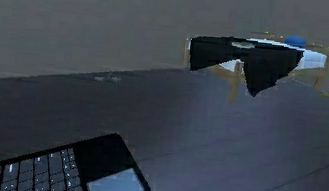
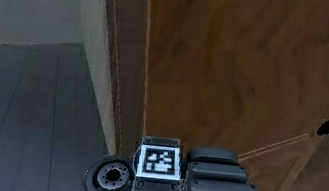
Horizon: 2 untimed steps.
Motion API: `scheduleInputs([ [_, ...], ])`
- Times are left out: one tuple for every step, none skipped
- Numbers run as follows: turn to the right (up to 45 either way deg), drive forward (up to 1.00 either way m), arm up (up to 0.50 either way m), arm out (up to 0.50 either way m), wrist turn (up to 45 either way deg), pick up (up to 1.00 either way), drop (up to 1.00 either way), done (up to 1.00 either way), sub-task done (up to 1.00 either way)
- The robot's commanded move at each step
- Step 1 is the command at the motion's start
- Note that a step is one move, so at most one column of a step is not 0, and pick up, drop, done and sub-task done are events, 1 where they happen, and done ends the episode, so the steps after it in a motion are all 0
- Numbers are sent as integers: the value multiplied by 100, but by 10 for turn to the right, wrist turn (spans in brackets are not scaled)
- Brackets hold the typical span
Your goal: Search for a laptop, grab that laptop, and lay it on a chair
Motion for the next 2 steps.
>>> scheduleInputs([
  [-450,0,0,0,0,0,0,0,0],
  [-150,0,0,0,0,0,0,0,0],
])
